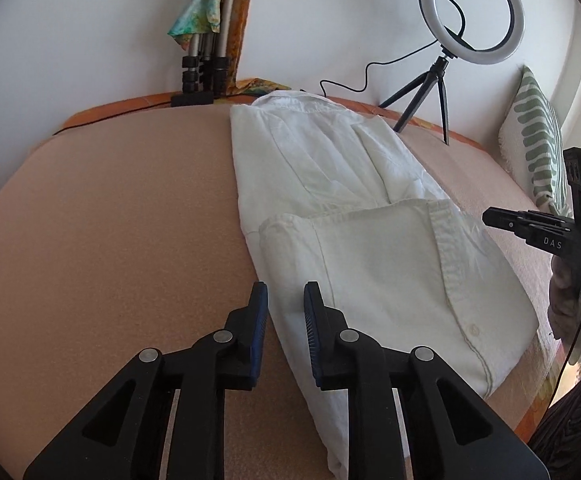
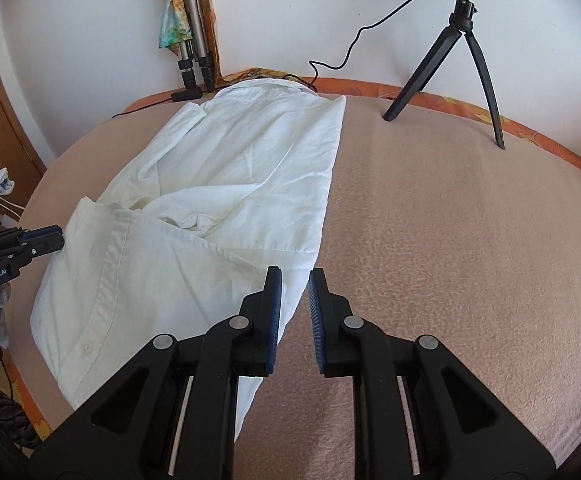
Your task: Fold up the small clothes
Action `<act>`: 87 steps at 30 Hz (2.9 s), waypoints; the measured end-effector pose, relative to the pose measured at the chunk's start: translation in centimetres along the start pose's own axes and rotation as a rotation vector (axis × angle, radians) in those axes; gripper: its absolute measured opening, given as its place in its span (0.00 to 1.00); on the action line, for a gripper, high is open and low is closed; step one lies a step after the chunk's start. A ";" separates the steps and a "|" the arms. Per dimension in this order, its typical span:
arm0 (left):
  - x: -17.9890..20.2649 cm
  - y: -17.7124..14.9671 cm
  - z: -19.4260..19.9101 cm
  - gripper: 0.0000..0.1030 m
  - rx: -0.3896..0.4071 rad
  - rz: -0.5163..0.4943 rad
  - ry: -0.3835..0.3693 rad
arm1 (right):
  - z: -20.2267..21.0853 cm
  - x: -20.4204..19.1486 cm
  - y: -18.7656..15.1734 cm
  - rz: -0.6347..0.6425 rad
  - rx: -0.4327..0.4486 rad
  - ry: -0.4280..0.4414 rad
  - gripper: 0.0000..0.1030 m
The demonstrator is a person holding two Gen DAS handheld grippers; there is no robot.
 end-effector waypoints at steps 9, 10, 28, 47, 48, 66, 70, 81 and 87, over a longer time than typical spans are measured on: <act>0.5 2.7 4.1 0.48 0.095 0.051 -0.096 | 3.4 -0.7 0.9 0.016 0.037 0.048 0.20; 0.2 3.3 4.3 0.48 0.101 0.063 -0.104 | 3.8 -0.6 1.2 0.017 0.044 0.051 0.25; -6.1 11.8 -2.8 0.48 -0.007 0.191 -0.226 | -3.0 4.8 9.6 -0.108 -0.053 0.222 0.52; -7.9 15.2 -15.3 0.48 -0.069 0.250 -0.313 | -17.1 6.7 14.4 -0.166 -0.088 0.242 0.50; -8.1 15.3 -15.6 0.48 -0.068 0.253 -0.316 | -17.5 6.8 14.4 -0.167 -0.088 0.244 0.50; -8.5 16.2 -17.4 0.13 -0.048 0.305 -0.372 | -20.0 6.4 15.4 -0.179 -0.101 0.273 0.24; -8.0 16.5 -17.3 0.03 -0.027 0.258 -0.340 | -20.2 6.0 15.4 -0.161 -0.107 0.264 0.09; -6.9 18.2 -14.6 0.02 0.043 0.181 -0.308 | -16.3 5.8 17.7 -0.141 -0.029 0.280 0.03; -5.8 19.3 -12.3 0.01 0.083 0.153 -0.322 | -13.3 5.1 18.9 -0.120 0.010 0.283 0.03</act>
Point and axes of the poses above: each gripper's, at about its wrist camera, not at the fingertips, and z roughly against the way its jaws point, x to its right, y to its top, the point moved 9 cm from there along -z, roughly the way its jaws point, and after that the axes turned 4 degrees about -y, right-handed, at the moved point
